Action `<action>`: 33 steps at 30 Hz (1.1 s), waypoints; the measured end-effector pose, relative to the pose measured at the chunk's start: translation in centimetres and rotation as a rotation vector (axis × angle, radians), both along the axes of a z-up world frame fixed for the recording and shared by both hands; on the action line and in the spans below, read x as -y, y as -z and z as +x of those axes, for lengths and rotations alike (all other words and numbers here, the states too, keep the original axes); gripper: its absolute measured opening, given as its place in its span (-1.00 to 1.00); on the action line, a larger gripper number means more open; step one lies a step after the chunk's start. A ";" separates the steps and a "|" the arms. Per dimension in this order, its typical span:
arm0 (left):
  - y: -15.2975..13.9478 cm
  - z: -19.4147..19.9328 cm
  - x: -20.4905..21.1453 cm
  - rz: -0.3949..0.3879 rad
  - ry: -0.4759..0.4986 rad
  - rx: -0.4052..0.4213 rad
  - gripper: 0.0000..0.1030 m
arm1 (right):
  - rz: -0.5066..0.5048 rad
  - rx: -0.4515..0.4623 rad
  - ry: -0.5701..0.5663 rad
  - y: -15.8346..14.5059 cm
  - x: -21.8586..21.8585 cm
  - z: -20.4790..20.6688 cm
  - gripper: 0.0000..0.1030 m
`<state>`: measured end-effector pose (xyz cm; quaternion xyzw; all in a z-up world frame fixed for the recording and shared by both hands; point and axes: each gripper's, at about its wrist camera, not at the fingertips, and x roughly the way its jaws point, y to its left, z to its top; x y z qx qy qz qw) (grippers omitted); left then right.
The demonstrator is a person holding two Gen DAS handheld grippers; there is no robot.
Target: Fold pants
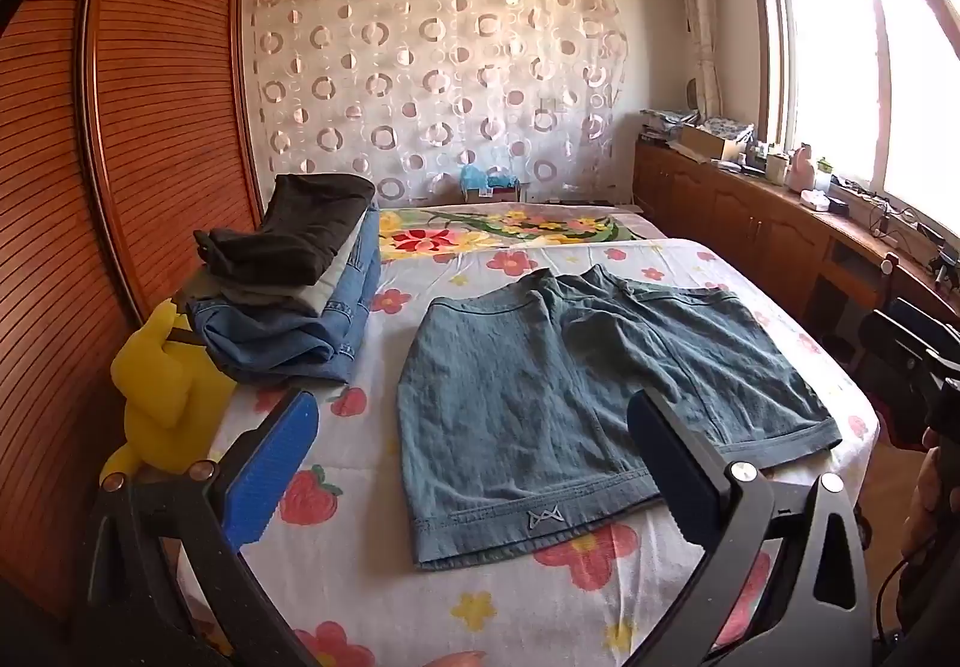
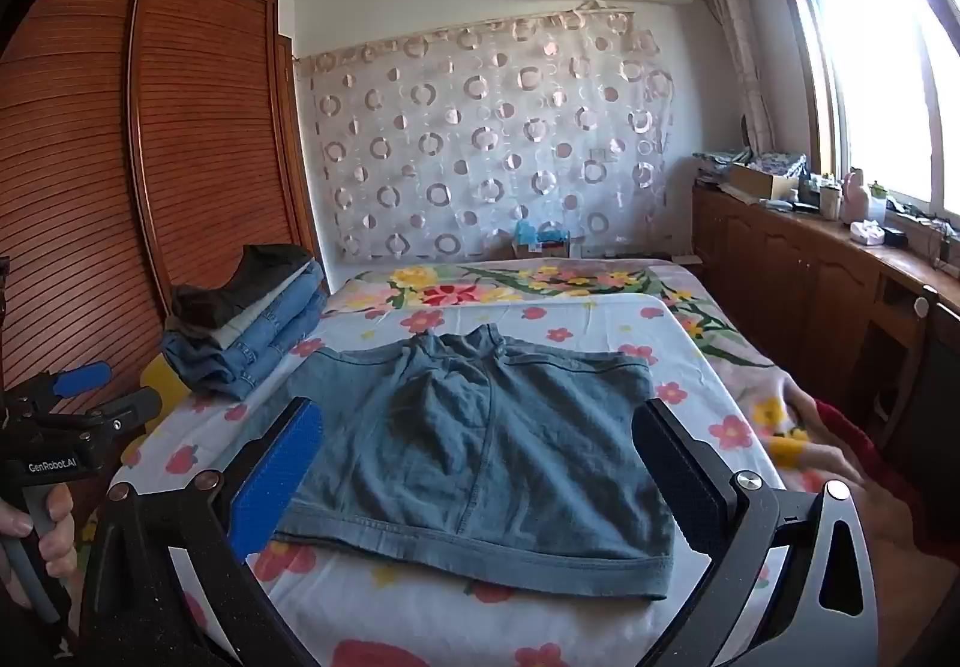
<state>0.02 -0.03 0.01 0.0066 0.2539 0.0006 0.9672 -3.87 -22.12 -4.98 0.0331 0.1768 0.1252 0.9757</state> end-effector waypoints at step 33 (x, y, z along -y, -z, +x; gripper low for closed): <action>0.1 0.0 0.0 0.005 -0.001 0.011 1.00 | -0.013 -0.011 -0.001 0.1 -0.2 -0.2 1.00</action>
